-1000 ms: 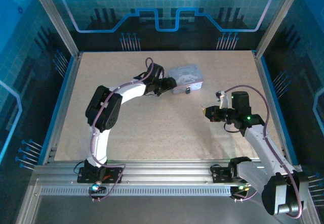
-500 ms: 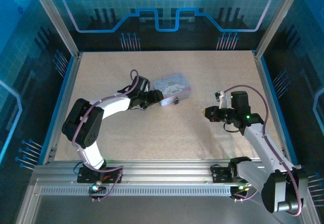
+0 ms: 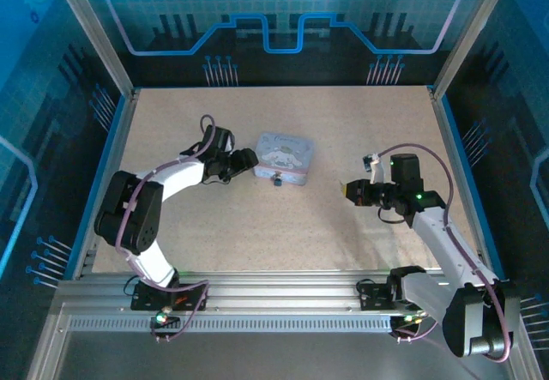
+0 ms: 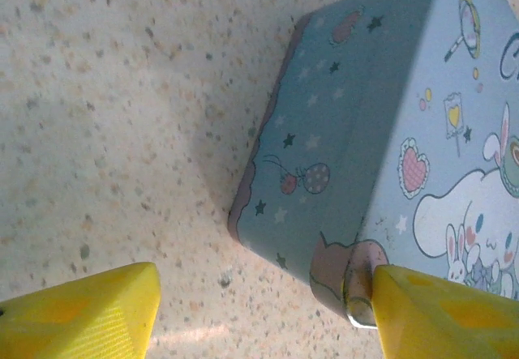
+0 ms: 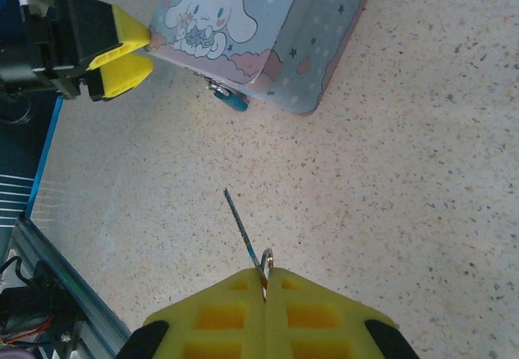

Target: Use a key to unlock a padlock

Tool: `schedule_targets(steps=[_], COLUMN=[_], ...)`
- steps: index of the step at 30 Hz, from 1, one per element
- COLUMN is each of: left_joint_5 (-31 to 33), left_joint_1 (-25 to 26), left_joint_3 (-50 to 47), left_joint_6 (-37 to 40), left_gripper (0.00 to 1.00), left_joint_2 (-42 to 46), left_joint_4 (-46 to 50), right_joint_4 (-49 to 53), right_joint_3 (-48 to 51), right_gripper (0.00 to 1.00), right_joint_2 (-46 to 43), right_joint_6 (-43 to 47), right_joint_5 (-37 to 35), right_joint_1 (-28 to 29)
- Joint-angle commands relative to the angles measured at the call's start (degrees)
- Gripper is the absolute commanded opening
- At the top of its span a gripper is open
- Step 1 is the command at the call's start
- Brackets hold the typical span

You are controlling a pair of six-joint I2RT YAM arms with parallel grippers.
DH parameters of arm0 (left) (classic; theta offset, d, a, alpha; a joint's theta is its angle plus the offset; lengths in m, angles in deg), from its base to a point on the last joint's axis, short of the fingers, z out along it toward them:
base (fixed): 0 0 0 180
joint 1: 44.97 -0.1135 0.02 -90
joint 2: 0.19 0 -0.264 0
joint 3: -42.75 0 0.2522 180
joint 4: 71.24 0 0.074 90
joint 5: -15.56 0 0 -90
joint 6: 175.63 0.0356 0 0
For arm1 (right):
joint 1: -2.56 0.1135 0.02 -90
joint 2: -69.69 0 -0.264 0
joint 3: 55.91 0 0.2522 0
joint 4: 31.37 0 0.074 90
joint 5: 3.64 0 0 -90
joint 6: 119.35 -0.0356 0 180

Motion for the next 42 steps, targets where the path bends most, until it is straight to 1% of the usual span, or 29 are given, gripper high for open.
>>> schedule_targets(steps=[1,7,9,13,17,22,26,29,32,37,42], left_joint_5=[3.0,2.7,2.5,2.3,2.0,-0.4,-1.6,-2.3,-3.3,-4.6,-5.0], left_joint_1=[-2.0,-2.9,-2.9,-2.9,-2.9,-2.4,0.2,2.8,4.8,6.3,7.9], left_joint_3=[2.6,7.2,7.1,5.4,1.6,-6.4,-13.7,-17.2,-20.3,-22.5,-22.7], left_joint_6=[3.4,4.9,5.0,5.8,7.1,8.0,9.8,11.4,12.5,12.4,13.2], left_gripper=[0.7,0.71,0.73,0.78,0.83,0.83,0.83,0.82,0.81,0.8,0.79], left_joint_2=[-4.8,-6.8,-5.7,-1.2,5.8,15.2,21.6,24.2,25.2,25.0,23.6], left_joint_4=[7.0,7.3,6.6,4.8,1.6,-3.8,-8.5,-11.0,-14.3,-18.2,-21.1], right_joint_4=[-1.6,-2.7,-3.0,-5.3,-7.7,-10.6,-15.3,-18.3,-21.6,-29.1,-29.2], right_joint_3=[-0.5,0.0,0.2,0.5,0.0,-0.7,0.0,-0.9,-2.9,-7.4,-16.7], right_gripper=[0.01,0.01,0.01,0.01,0.01,0.01,0.01,0.01,0.01,0.01,0.01], right_joint_2=[-0.4,-1.1,-1.3,-1.2,0.2,2.2,3.6,5.0,8.2,17.2,27.4], right_joint_6=[0.1,-0.3,-0.4,-0.9,-1.4,-2.4,-5.1,-6.6,-7.9,-11.9,-12.7], right_joint_5=[2.6,3.3,3.5,4.3,4.3,3.3,2.4,3.2,5.0,6.2,5.3], right_joint_1=[-0.5,0.3,0.5,1.5,3.3,6.3,8.5,9.4,10.2,11.9,13.9])
